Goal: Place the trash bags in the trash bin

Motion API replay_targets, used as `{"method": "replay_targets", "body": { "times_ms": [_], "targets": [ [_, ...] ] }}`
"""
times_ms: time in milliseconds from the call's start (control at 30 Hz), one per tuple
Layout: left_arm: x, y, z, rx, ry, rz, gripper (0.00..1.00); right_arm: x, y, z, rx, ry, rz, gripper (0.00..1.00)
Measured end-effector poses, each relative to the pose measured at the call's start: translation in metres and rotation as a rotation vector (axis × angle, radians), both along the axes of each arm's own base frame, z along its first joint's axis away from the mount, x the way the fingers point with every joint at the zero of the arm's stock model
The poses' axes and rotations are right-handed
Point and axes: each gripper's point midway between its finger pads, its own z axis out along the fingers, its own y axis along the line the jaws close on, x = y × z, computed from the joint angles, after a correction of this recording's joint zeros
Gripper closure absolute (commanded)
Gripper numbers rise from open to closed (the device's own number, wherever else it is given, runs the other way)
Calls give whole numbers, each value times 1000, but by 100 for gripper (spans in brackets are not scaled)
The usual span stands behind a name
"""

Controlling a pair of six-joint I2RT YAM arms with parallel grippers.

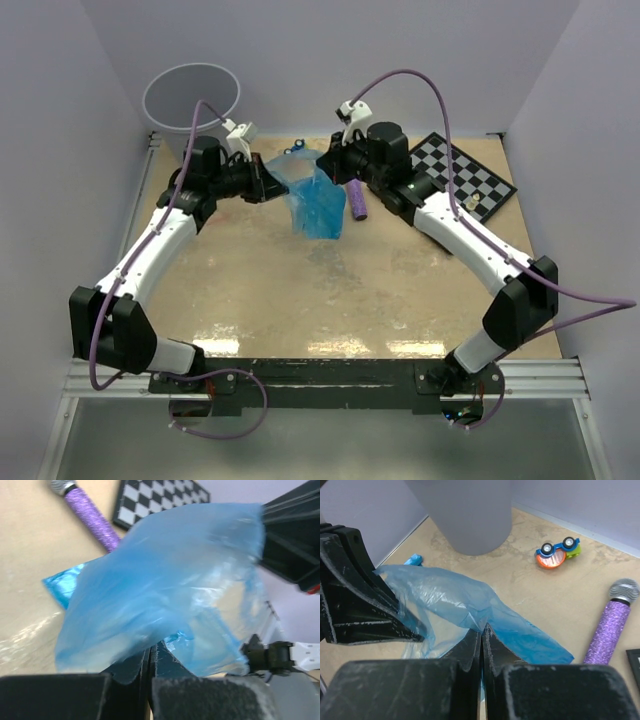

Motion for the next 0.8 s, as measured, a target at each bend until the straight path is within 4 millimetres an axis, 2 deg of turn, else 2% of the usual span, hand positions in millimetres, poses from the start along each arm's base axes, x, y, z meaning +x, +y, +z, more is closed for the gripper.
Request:
{"method": "replay_targets", "body": {
  "times_ms": [133,267,367,600,700,800],
  "targets": [
    [7,17,-8,94,-16,51,100,3,-21,10,-8,-35,-46,100],
    [16,40,-13,191,-47,120,100,11,-61,19,-35,-79,-133,100],
    [19,54,-14,259,-71,157,100,7,-86,20,-67,-110,-182,100],
    [23,71,-4,363,-144,193,100,-17,-108,22,-135,-182,-208,100],
    [28,75,10,393,-197,201,100,-22,-119,18,-179,-205,-227,100],
    [35,78,31,408,-266,213,100,-24,-122,13,-205,-212,-228,100]
  ]
}}
